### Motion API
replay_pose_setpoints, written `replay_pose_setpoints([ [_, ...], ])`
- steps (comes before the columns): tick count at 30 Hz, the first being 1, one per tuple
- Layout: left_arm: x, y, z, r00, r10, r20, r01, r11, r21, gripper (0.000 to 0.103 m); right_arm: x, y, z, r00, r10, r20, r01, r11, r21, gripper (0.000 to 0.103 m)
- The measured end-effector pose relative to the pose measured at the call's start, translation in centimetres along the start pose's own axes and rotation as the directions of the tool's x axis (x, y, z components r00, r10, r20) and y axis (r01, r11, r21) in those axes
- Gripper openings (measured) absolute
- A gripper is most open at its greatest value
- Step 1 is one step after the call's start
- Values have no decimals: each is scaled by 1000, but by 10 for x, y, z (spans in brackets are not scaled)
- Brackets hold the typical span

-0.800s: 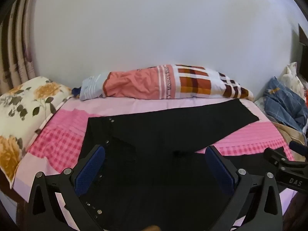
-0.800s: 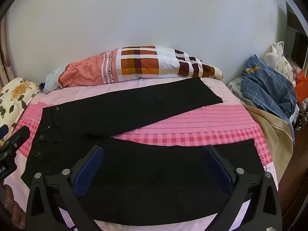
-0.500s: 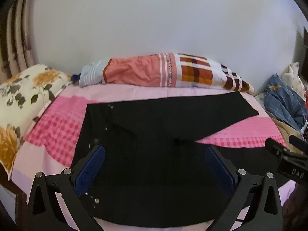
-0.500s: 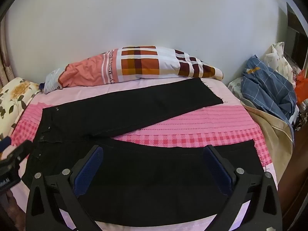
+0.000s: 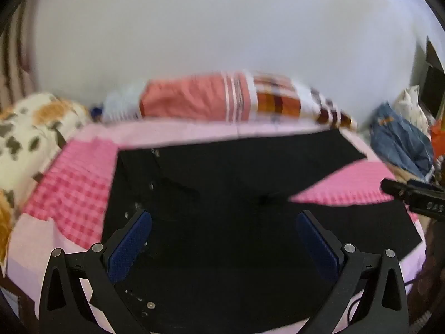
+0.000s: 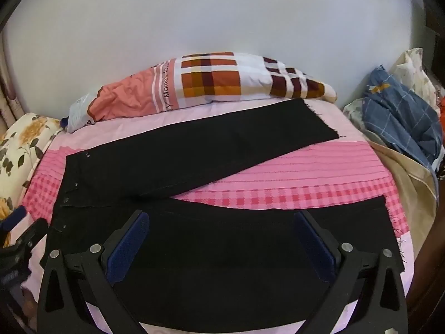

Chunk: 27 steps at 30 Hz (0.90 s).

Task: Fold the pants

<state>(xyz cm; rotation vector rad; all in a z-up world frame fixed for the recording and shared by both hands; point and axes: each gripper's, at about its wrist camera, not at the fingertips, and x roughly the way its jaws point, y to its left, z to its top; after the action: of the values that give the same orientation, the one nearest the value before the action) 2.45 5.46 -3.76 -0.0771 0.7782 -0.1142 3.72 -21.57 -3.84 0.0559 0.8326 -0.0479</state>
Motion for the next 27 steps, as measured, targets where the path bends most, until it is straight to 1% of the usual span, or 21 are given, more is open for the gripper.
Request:
replay_pose_setpoints([
  [1,7,11,4,1000,15,-26,-16,1000,-11,103,4,2,1,1000,-1,-7,1,1000,-6,102],
  [2,13,17,4,999,39,-35,-39,999,-15,103,8,5,2,1000,-1,-17,0,1000,-14,102],
  [3,21,31,12,996,78,-46,-78,997,-12,103,12,7,2,1000,0,-27,-1,1000,-21,102],
  [4,28,42,16,994,96,-47,-96,995,-7,103,15,9,3,999,0,-34,-1,1000,-26,102],
  [5,33,53,20,993,106,-45,-107,994,-11,103,19,11,4,999,-2,-42,1,1000,-30,102],
  [7,46,89,34,995,91,-29,-92,995,-42,103,28,13,5,998,-5,-59,3,999,-32,102],
  [8,59,112,44,994,105,-39,-107,992,-62,103,32,14,5,998,-5,-68,3,1000,-30,102],
  [9,71,130,52,993,104,-63,-108,991,-76,102,37,14,6,997,-5,-79,3,1000,-26,102],
  [12,107,173,70,991,89,-98,-97,992,-85,100,49,16,6,994,-2,-109,1,1000,-17,102],
  [13,121,184,75,989,83,-126,-93,992,-81,91,53,17,7,993,-5,-118,3,1000,-19,102],
  [14,133,193,80,987,47,-154,-62,994,-91,81,56,18,7,992,-7,-126,4,1000,-21,102],
  [15,146,203,82,983,-7,-183,-13,994,-106,62,59,19,6,991,-10,-133,7,1000,-25,102],
  [16,160,213,85,976,-29,-218,5,994,-109,56,62,20,6,990,-14,-141,10,1000,-29,102],
  [18,179,225,87,968,-17,-251,-7,995,-96,56,68,23,6,988,-20,-153,15,999,-34,102],
  [20,194,229,89,964,-11,-264,-7,998,-70,56,71,24,6,987,-26,-160,20,999,-40,102],
  [22,205,234,93,960,-83,-268,65,995,-75,56,74,25,7,985,-35,-167,28,999,-45,102],
  [23,210,236,95,957,-110,-267,90,992,-87,56,75,25,7,985,-39,-171,32,998,-47,102],
  [25,217,239,99,957,-126,-261,106,991,-87,56,79,27,7,982,-44,-181,36,998,-47,102],
  [26,221,236,100,957,-117,-265,102,992,-71,56,81,27,7,981,-45,-187,37,998,-48,102],
  [27,228,234,101,953,-107,-283,100,994,-39,56,82,29,7,981,-47,-190,38,998,-49,102],
])
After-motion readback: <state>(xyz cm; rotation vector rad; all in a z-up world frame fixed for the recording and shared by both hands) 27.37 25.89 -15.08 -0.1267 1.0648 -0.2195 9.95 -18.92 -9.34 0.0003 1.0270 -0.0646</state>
